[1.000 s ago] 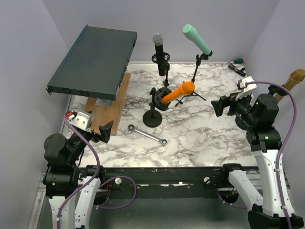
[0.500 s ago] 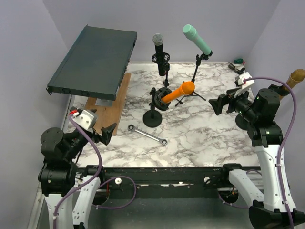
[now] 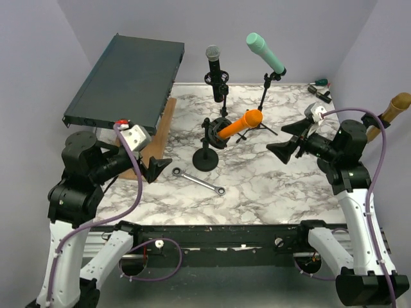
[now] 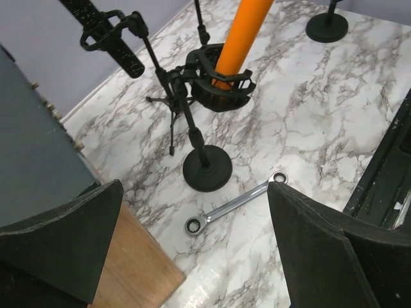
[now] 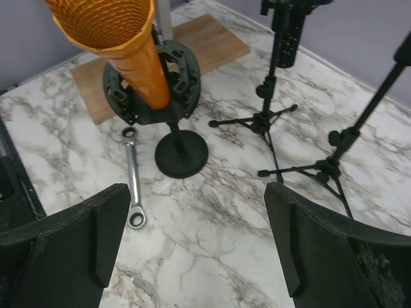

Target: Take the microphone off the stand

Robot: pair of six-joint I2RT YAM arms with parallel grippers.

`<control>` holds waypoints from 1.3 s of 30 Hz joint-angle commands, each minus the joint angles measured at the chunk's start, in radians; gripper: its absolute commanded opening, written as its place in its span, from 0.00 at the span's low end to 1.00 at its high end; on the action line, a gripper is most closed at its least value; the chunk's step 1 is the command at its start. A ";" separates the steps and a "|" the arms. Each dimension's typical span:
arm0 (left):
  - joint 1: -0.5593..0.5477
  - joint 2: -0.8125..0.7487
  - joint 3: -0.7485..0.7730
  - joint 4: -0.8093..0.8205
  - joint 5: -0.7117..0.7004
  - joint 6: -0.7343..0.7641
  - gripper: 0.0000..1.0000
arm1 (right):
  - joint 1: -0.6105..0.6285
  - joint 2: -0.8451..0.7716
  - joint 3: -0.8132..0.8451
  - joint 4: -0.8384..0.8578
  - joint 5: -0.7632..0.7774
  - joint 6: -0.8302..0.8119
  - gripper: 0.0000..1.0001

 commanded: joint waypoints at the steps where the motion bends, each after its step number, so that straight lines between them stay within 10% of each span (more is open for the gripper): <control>1: -0.118 0.085 0.043 0.054 -0.100 0.027 0.99 | 0.039 0.027 -0.061 0.222 -0.187 0.097 0.93; 16: -0.173 0.238 0.040 0.261 -0.067 -0.076 0.99 | 0.266 0.150 -0.343 1.158 -0.123 0.410 0.90; 39: -0.175 0.207 -0.056 0.401 -0.088 -0.087 0.99 | 0.407 0.387 -0.398 1.591 0.172 0.409 0.75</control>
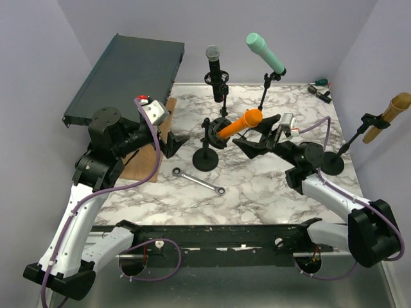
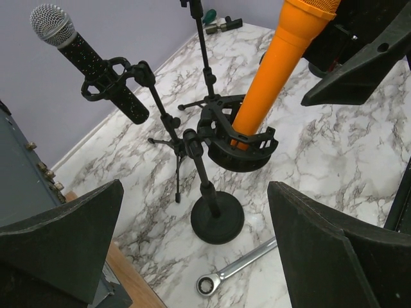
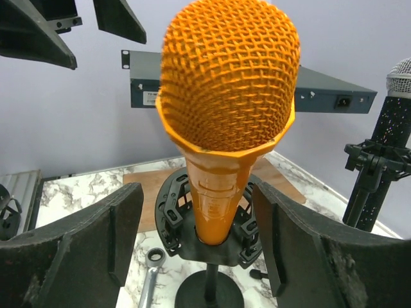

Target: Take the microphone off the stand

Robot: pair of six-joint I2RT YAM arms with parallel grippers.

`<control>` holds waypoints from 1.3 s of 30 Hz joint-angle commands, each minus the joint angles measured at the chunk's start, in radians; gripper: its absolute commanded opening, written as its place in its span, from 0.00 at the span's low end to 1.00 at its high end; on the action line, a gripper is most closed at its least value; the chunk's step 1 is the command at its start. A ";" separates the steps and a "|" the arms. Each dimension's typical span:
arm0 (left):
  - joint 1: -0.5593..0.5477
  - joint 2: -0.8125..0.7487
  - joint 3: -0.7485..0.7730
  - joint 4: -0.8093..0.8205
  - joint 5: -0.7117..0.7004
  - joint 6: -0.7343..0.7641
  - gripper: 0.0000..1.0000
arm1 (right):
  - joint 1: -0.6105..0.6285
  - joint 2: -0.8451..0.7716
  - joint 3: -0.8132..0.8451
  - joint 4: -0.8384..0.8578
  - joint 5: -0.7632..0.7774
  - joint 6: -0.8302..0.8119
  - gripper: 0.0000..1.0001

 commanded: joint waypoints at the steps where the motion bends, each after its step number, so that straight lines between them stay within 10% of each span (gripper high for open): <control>1: -0.007 -0.014 -0.032 0.055 -0.012 -0.006 0.99 | 0.020 0.056 0.021 0.098 0.058 0.007 0.72; 16: -0.011 -0.025 -0.080 0.111 -0.015 0.008 0.99 | 0.038 0.191 0.091 0.233 0.073 0.097 0.49; 26: -0.010 -0.045 -0.116 0.128 -0.025 0.029 0.99 | 0.039 0.161 0.108 0.226 0.064 0.117 0.04; 39: -0.011 -0.053 -0.100 0.107 -0.051 0.039 0.99 | 0.037 0.065 0.212 -0.051 0.069 -0.010 0.01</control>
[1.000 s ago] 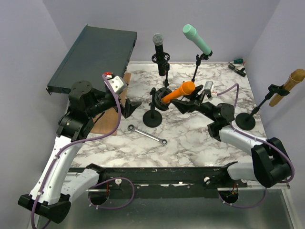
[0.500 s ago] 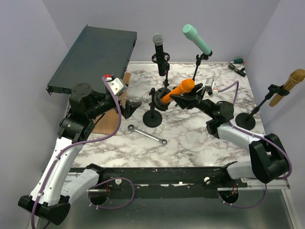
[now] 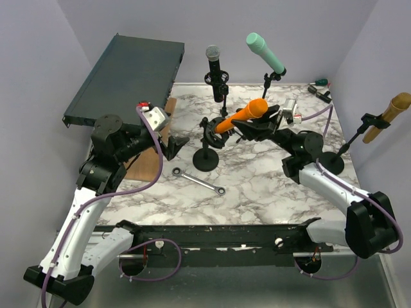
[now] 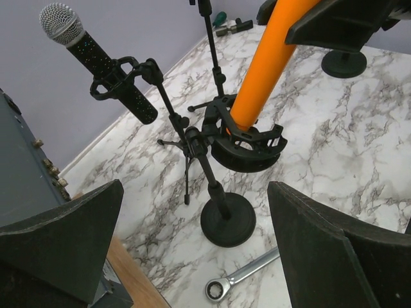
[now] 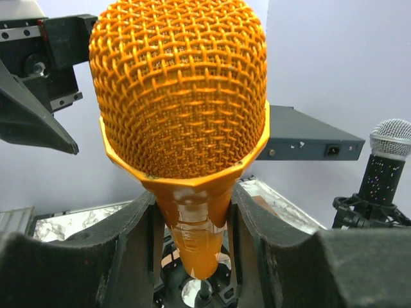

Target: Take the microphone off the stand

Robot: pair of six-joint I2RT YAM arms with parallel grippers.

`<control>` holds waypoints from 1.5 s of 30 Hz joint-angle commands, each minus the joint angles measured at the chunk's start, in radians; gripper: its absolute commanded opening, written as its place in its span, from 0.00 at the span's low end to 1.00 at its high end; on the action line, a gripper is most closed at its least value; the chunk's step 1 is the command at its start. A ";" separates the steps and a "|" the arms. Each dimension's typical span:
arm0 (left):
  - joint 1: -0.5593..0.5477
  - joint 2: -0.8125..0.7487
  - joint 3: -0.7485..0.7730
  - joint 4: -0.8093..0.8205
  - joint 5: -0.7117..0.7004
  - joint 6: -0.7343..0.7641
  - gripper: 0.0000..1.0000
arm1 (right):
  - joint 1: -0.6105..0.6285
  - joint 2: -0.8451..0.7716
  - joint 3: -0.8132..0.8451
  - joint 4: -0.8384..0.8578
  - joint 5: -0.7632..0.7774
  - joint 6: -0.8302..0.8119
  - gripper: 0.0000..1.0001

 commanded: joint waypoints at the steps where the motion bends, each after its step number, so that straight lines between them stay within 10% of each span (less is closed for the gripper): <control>1: -0.005 -0.001 0.022 -0.006 -0.024 0.011 0.99 | 0.007 -0.049 0.069 -0.152 0.011 -0.095 0.01; 18: -0.004 -0.004 0.070 -0.136 -0.064 0.067 0.99 | 0.000 -0.220 0.561 -1.323 0.353 -0.493 0.01; 30: -0.006 -0.038 0.052 -0.167 -0.111 0.095 0.99 | -0.022 -0.276 0.411 -1.506 0.695 -0.490 0.01; 45: -0.006 -0.055 0.023 -0.258 -0.154 0.150 0.99 | -0.342 0.055 0.254 -1.523 0.593 -0.497 0.01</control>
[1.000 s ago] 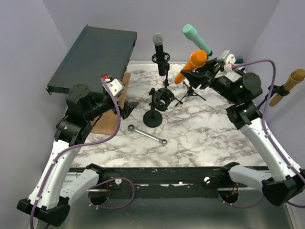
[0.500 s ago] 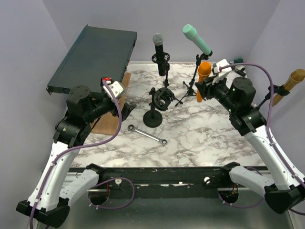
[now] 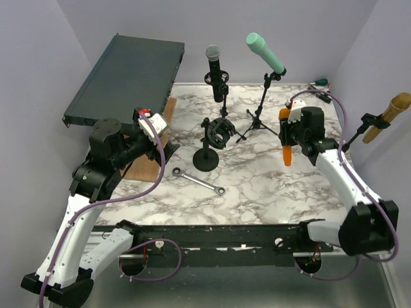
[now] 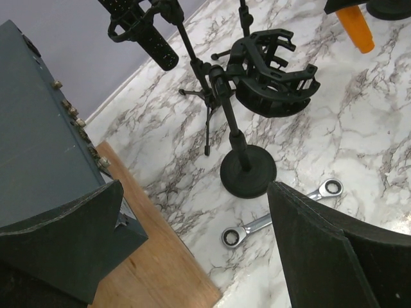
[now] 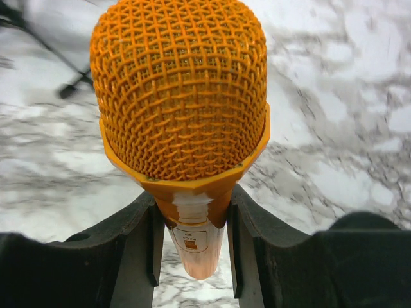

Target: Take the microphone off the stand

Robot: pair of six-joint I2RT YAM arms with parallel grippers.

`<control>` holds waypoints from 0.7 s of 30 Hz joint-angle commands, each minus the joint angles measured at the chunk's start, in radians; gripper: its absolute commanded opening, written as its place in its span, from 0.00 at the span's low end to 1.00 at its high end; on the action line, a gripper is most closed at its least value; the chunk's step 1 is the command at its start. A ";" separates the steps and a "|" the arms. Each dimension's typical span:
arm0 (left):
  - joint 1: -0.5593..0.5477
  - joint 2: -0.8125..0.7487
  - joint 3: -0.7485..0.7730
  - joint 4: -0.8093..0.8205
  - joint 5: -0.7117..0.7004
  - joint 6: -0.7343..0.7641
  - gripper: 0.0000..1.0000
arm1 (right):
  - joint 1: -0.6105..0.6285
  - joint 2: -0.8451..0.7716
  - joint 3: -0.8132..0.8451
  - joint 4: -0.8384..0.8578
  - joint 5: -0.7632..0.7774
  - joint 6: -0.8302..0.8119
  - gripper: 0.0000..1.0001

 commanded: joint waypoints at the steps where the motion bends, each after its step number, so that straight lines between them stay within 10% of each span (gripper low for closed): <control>1: -0.006 -0.025 -0.031 -0.028 -0.017 0.033 0.99 | -0.099 0.149 0.018 0.001 -0.032 -0.024 0.01; 21: -0.005 -0.066 -0.091 -0.034 -0.009 0.055 0.99 | -0.237 0.890 0.560 -0.069 0.076 -0.039 0.01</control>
